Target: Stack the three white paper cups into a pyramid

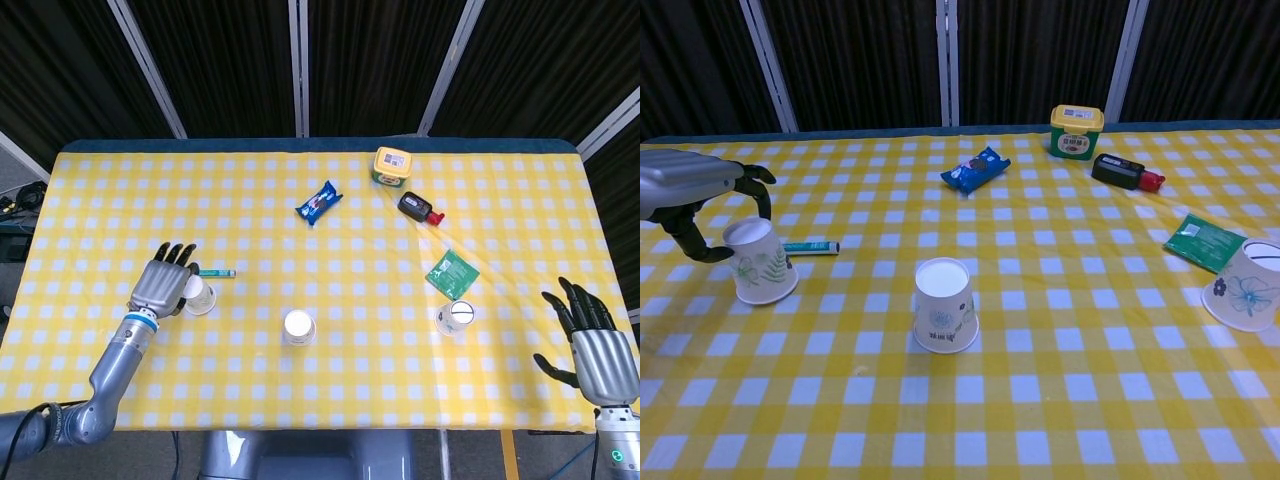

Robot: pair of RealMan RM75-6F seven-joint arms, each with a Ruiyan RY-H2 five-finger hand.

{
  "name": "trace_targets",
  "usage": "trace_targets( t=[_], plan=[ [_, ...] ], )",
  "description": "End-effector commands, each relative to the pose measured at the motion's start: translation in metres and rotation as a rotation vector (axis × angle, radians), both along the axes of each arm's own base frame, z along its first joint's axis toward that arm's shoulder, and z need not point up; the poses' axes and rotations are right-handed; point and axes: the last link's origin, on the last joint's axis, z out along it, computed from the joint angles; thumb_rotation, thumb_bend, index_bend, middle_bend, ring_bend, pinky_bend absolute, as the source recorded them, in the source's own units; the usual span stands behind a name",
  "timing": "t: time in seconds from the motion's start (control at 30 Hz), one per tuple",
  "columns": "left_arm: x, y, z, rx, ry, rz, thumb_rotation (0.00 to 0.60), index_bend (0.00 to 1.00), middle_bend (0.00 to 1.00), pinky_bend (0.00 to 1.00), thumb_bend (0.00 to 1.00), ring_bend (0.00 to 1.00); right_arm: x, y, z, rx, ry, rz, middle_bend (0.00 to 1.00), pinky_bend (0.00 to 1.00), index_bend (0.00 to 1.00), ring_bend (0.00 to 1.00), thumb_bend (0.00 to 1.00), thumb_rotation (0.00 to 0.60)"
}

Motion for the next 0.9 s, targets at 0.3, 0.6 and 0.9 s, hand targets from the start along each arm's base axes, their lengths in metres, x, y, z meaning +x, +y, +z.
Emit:
trace_targets(
  t=[0.3, 0.6, 0.9],
  plan=[
    [0.025, -0.009, 0.007, 0.001, -0.092, -0.065, 0.600, 0.43, 0.00, 0.00, 0.46, 0.00, 0.002, 0.000, 0.000, -0.004, -0.003, 0.006, 0.00, 0.13, 0.16, 0.00, 0.06, 0.600],
    [0.084, -0.038, -0.018, -0.083, -0.190, -0.219, 0.600, 0.43, 0.00, 0.00, 0.46, 0.00, 0.001, 0.001, 0.004, -0.012, -0.017, 0.008, 0.00, 0.13, 0.16, 0.00, 0.06, 0.600],
    [0.106, -0.048, -0.051, -0.130, -0.144, -0.257, 0.600, 0.43, 0.00, 0.00, 0.46, 0.00, 0.000, 0.000, 0.009, -0.021, -0.036, 0.007, 0.00, 0.13, 0.16, 0.00, 0.06, 0.600]
  ],
)
